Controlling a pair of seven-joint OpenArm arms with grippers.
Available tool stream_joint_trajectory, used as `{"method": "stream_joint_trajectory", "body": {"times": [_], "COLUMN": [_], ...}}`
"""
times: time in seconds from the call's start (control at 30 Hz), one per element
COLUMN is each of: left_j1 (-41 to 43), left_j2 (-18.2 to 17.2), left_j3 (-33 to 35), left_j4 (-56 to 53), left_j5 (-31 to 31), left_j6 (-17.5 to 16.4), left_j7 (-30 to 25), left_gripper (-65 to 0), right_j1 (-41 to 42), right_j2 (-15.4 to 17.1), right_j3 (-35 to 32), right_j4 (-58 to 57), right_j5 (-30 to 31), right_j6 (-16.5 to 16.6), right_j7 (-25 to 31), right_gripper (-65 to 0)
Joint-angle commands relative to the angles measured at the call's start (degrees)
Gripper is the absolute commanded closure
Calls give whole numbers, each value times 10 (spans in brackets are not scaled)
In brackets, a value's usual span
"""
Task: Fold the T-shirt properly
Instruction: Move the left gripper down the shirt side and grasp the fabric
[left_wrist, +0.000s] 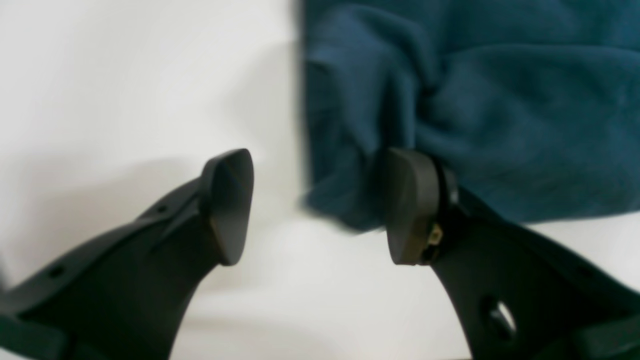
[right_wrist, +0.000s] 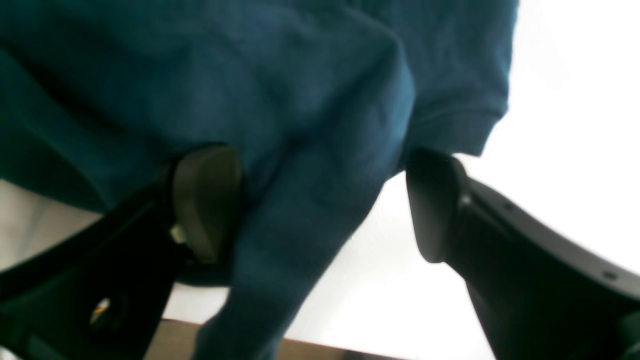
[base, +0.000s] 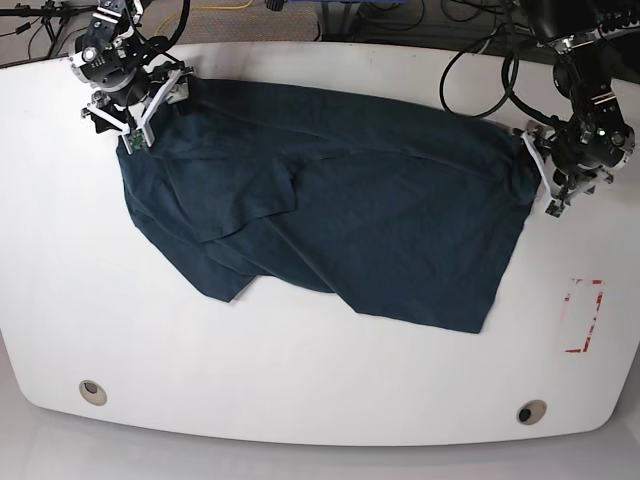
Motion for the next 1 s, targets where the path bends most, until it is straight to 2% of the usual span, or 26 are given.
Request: {"method": "stream_joint_trajectory", "body": {"times": [0.0,0.2,0.37,0.4,0.43,0.53,0.63,0.97], "left_j1": [-12,-45,-61,-69,-75,-82,-97,-178], "left_j2": [-7,-9,-11,-15,-23,-37,-52,-104], "left_j3": [-2,16,22,22,23,30,44,71], "left_j4": [-12,-49,-72,-78,-79,-79,-81,-188], "left_j5": [-3,-2,1,1,1,1,1,1], "left_j6": [0,0,0,0,0,0,0,0], "left_j7": [-9,-26,-36,-36,-36,-36,-38,-40], "left_gripper": [-385,-367,-133,-67,-43,-57,-64,-68], "right_j1": [1,4,4,4,4,4,4,14], "right_j2": [6,7,7,7,7,8,11,20], "right_j3": [2,2,2,2,2,2,2,2], "right_j4": [10,10,10,10,10,10,9,-32], "right_j5": [3,3,3,3,3,3,2,-2], "right_j6": [-1,-1,-1,-1,-1,-1,-1,-1], "right_j7": [7,7,7,7,7,7,7,9], "right_gripper": [-499,-487,-363,-315,-277,-181,-113,-92]}}
